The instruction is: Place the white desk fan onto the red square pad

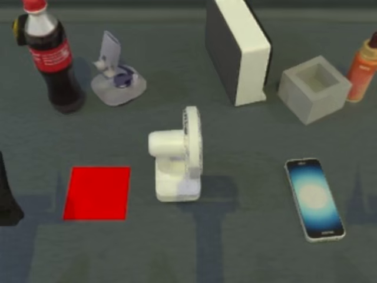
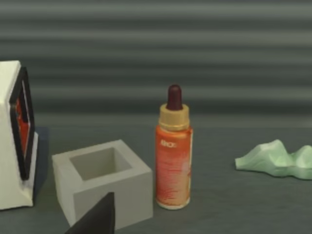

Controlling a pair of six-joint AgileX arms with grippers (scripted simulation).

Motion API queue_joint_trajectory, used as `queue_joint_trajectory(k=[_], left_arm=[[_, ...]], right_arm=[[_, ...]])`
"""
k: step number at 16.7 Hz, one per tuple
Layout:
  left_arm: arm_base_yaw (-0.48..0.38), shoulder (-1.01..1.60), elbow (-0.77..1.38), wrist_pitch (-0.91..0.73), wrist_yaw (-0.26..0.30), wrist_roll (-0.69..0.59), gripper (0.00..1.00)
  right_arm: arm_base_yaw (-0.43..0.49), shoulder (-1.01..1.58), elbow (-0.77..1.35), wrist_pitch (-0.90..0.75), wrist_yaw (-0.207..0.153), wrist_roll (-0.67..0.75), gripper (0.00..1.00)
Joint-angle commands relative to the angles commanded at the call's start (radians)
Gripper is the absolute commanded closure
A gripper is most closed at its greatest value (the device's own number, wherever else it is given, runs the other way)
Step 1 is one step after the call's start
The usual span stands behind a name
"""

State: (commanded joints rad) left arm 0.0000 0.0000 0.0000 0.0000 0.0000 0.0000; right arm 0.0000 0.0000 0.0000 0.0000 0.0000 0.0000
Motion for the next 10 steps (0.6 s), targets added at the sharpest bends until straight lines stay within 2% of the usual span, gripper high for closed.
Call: queue_joint_trajectory(k=[5, 10], left_arm=[[-0.024, 0.058, 0.042, -0.056, 0.006, -0.001, 0.0], [-0.126, 0.34, 0.27, -0.307, 0.024, -0.028, 0.0]], right_arm=[[0.0, 0.0, 0.0, 0.0, 0.0, 0.0, 0.0], [0.0, 0.0, 0.0, 0.0, 0.0, 0.0, 0.0]])
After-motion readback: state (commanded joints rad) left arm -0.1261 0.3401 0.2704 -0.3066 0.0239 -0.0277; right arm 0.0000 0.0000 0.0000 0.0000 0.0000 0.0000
